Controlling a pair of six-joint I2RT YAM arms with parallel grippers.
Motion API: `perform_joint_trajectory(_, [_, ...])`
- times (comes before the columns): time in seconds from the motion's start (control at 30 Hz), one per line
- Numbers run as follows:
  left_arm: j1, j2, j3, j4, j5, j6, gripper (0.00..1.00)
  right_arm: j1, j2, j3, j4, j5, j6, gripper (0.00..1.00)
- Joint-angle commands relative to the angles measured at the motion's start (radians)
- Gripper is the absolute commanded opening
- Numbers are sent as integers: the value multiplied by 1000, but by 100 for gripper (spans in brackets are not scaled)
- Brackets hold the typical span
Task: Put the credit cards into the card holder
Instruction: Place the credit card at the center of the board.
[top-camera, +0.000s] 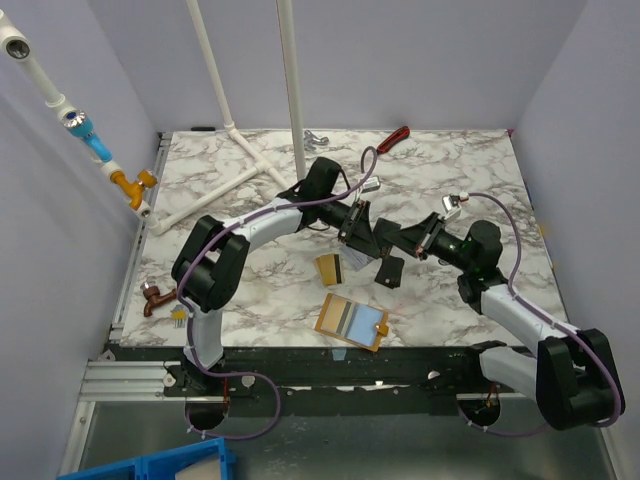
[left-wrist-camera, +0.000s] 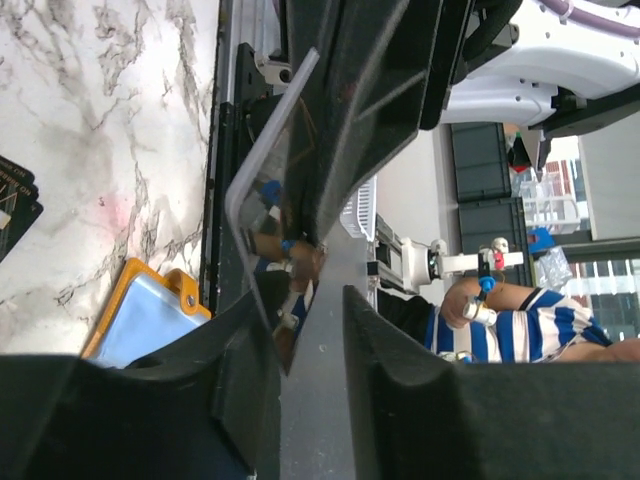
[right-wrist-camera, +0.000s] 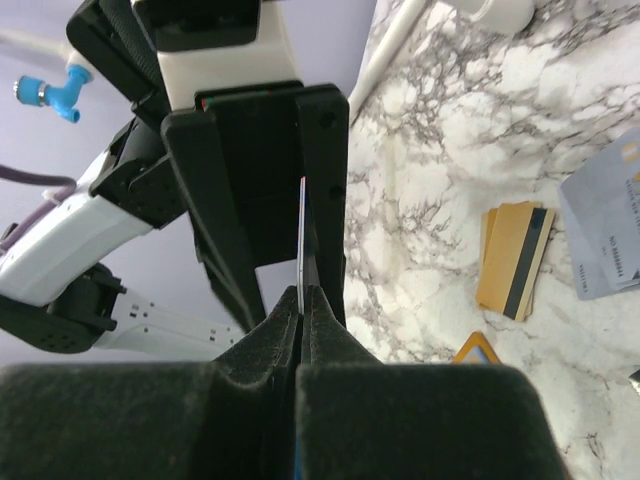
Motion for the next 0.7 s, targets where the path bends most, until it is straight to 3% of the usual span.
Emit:
perform_joint_trajectory(0.0, [-10, -56, 10, 66, 62, -38, 37, 3, -26, 32, -86, 47, -64, 1])
perform_joint_trajectory(0.3, [6, -55, -57, 450, 124, -355, 36, 9, -41, 9, -134, -4, -117, 1])
perform_joint_trajectory(0.67, [51, -74, -69, 584, 131, -466, 34, 40, -89, -38, -266, -14, -186, 1])
